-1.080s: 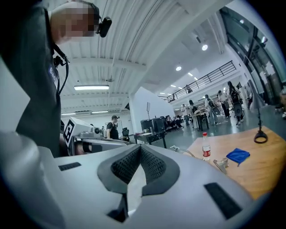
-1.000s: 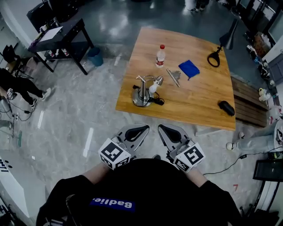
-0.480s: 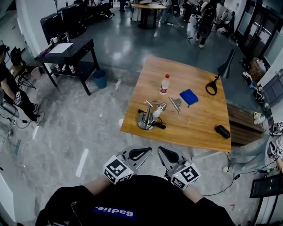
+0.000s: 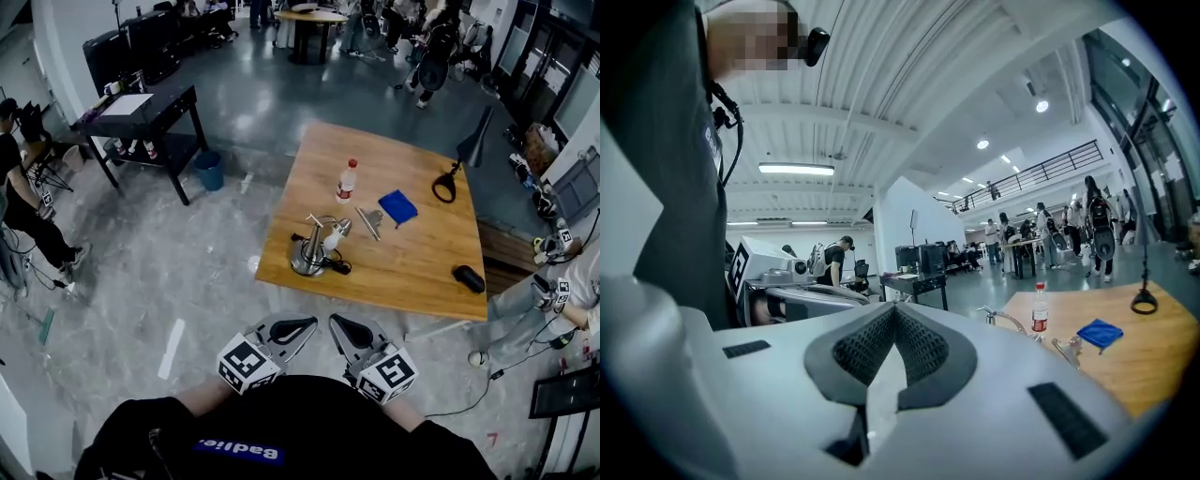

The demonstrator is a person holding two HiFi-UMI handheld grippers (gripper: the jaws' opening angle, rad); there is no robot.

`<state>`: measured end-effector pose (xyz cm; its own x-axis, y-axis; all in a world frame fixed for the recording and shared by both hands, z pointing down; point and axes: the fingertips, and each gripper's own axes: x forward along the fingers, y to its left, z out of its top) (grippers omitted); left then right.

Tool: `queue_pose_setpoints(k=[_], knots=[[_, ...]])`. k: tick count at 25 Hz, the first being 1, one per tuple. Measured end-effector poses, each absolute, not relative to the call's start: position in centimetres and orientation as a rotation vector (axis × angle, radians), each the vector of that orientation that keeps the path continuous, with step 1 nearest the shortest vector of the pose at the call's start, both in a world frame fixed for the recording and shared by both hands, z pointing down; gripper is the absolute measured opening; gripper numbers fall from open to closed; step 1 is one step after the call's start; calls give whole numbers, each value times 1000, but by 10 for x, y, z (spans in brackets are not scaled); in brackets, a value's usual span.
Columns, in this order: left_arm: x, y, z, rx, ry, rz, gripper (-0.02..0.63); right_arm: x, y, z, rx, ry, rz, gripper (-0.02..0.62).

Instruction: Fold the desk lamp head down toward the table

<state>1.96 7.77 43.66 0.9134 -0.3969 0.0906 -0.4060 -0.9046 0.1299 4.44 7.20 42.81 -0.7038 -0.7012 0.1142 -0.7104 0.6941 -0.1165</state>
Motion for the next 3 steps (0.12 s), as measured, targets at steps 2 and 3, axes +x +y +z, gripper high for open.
queue_pose_setpoints(k=[2, 3], knots=[[18, 79, 438, 2930, -621, 95, -2, 41, 74, 431, 1180, -2836, 238, 6], [17, 80, 438, 2931, -622, 95, -2, 40, 75, 432, 1179, -2837, 240, 6]])
